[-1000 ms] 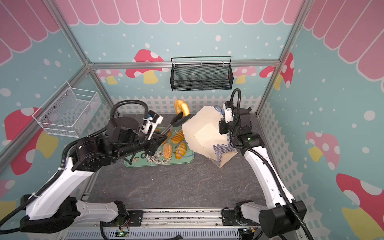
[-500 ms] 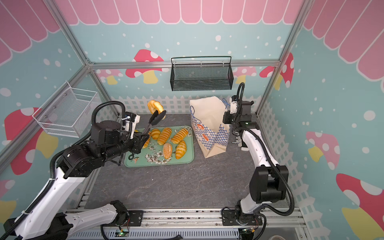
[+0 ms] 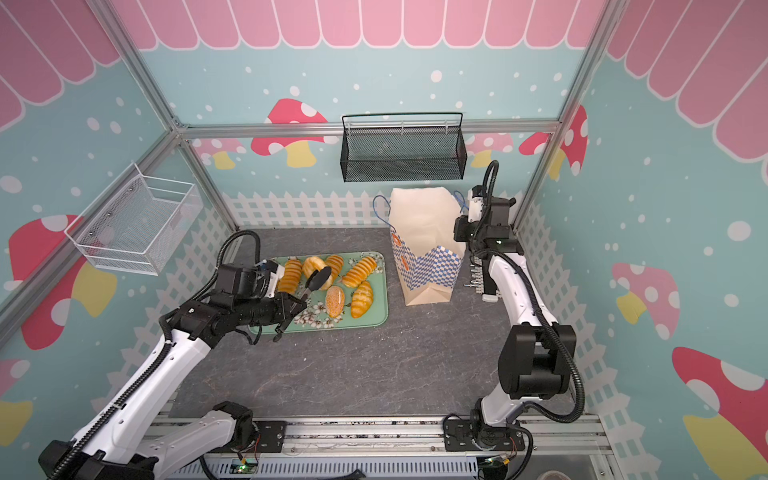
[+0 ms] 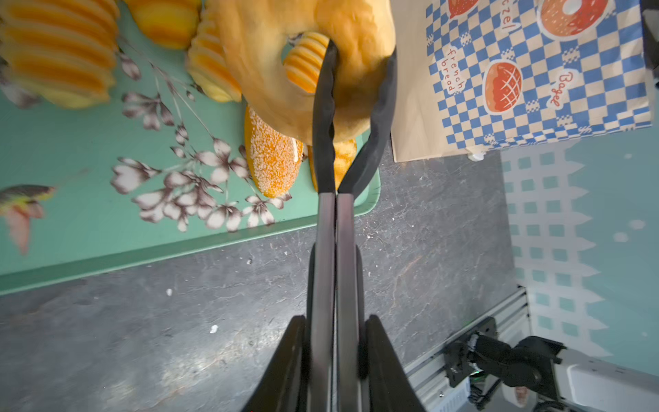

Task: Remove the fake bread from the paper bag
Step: 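Lift the ring bread out with left tongs while right gripper releases the bag, then carry the ring bread over the green tray and lower it with the left tongs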

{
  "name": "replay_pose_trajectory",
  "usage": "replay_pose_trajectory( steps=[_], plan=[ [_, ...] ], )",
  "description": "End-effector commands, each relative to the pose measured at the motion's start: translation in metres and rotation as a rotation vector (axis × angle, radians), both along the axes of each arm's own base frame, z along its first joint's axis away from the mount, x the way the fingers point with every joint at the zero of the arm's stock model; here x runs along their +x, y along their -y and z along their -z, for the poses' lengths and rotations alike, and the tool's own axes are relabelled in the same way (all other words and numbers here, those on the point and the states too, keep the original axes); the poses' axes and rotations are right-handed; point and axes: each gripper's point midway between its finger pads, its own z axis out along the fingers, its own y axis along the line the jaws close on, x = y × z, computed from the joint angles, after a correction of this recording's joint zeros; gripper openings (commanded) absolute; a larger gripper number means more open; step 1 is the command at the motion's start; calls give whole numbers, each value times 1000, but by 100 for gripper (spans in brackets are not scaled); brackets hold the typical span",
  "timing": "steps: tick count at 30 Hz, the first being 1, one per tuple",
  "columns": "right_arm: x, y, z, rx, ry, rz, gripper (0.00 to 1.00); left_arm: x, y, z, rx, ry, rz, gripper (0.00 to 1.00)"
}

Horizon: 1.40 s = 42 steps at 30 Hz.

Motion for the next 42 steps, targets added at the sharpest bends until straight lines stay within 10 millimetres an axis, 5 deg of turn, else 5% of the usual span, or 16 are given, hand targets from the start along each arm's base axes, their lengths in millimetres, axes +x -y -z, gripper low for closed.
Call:
replay_pose_trajectory(
  steps=[1, 7, 20, 34, 42],
  plan=[
    [-1, 2, -24, -11, 53, 3, 29, 10, 13, -17, -247, 65, -5, 0],
    [-9, -1, -39, -16, 70, -17, 45, 22, 5, 19, -344, 63, -77, 0],
    [-36, -3, -66, -34, 107, -33, 48, 38, -14, 42, -419, 148, -169, 0],
    [-84, -8, -78, -19, 145, -60, 48, 20, -32, 107, -383, 51, -263, 0],
    [-103, -17, -62, 9, 112, -98, 48, -4, -46, 133, -312, -69, -373, 8]
  ],
)
